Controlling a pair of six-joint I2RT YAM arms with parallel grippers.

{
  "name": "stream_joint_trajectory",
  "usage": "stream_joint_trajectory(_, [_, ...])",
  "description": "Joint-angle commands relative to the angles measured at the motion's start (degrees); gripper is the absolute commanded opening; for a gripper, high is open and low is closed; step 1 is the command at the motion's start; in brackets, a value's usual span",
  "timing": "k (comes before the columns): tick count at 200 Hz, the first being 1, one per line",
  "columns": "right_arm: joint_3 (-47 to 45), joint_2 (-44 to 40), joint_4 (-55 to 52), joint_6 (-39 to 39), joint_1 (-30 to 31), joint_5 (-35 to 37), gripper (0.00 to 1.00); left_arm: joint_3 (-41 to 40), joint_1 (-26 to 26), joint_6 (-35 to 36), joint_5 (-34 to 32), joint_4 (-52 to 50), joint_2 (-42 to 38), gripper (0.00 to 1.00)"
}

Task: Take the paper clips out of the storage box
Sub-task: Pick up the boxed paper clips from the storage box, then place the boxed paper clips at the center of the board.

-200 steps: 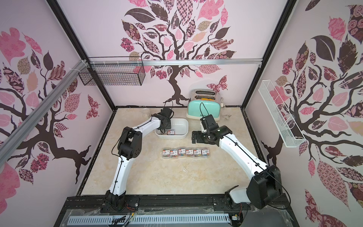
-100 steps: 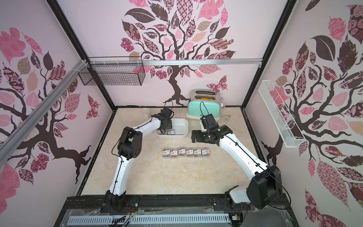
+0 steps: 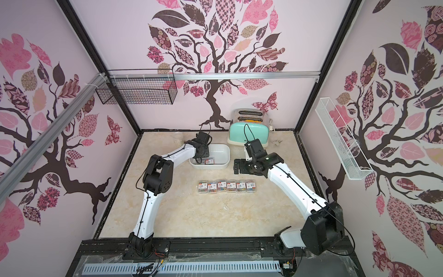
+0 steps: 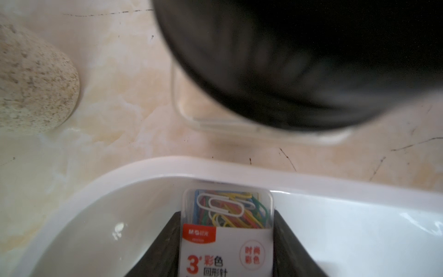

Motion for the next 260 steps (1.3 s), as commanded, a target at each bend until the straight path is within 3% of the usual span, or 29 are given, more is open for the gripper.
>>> stream_joint_trajectory(1, [1.32, -0.44, 0.55, -0.61, 0.08, 0.43, 1.00, -1.85, -0.27, 0.38, 1.28, -3.83, -0.99, 0.43])
stream_joint_trajectory(91, [1.16, 0.12, 1.15, -2.38, 0.08, 3.61, 1.00, -2.05, -2.87, 3.90, 1.56, -4.03, -11.33, 0.54])
stream_joint_trajectory(172, [1.61, -0.12, 1.18, -2.65, 0.09, 4.04, 1.00, -3.05, -3.81, 5.93, 0.91, -6.52, -21.59, 0.56])
stream_joint_trajectory(260, [0.99, -0.96, 0.90, -2.86, 0.09, 4.10, 0.99, -18.16, -5.77, 5.35, 0.85, -8.74, -38.97, 0.57])
